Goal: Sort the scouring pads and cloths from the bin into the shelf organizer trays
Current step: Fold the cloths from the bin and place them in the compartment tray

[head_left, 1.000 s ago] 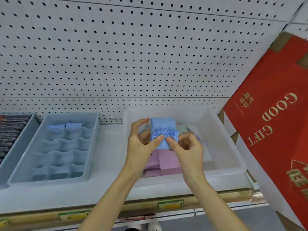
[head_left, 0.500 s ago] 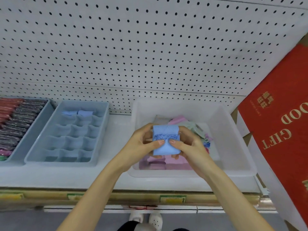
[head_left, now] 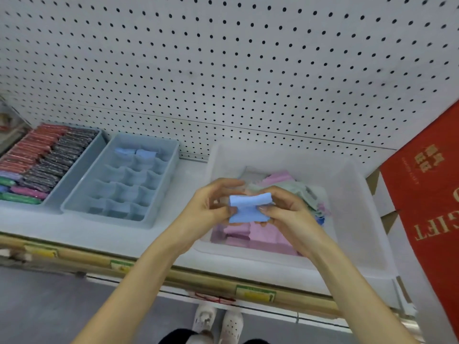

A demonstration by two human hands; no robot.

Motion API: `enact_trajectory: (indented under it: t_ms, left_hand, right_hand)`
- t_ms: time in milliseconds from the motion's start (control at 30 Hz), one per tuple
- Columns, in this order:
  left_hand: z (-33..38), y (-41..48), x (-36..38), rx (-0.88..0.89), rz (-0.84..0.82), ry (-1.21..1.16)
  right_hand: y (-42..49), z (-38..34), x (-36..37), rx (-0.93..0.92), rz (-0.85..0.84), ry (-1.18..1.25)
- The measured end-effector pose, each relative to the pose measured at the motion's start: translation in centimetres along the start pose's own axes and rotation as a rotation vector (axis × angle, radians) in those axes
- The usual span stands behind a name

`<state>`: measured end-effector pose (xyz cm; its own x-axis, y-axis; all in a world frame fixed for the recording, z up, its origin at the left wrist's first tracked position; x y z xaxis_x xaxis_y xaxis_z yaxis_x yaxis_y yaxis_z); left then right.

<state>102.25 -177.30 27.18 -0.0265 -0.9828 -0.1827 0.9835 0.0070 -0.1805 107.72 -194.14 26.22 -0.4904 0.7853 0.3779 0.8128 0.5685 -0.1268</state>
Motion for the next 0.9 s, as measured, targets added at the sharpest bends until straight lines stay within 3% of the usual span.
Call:
enact_trajectory:
  t_ms: [100,300,433,600,767,900]
  left_hand:
    - [-0.3,-0.8,-0.1,-0.067,0.021,-0.058]
    - [-1.3,-1.9,-1.6,-0.078,0.291,-0.178]
    - [-1.7,-1.9,-3.5,-0.011,0.306,-0.229]
    - [-2.7,-1.9,-7.6,0.061,0.256,-0.082]
    - [-4.7,-2.3,-13.9,0.002,0.312,-0.074]
    - [-6.6,-2.8,-20.1,-0.073,0.351,-0.203]
  right_hand:
    - [0.8,0.5,0.9,-0.01,-0.024,-0.061]
    - [1.7,1.9,3.5,-0.016,0.08,-0.046]
    - [2.8,2.4,5.2,-0.07,0.152,-0.093]
    - [4.7,3.0,8.9,-0.065,0.176,-0.143]
    - [7.3,5.2,14.3,-0.03,0.218,-0.085]
    - [10.1,7.7,19.6,0.052,0.246,0.03]
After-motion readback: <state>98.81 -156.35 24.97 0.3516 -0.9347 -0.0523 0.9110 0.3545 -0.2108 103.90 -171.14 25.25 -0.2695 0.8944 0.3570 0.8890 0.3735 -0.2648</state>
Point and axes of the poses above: each hand's wrist, its own y-axis towards the middle knuckle, its own x-axis out of the palm, z = x × y, the point moved 3 cm from there along y, towards the middle knuckle, and after that the axes turned 11 degrees about y, right-handed, at the moved point
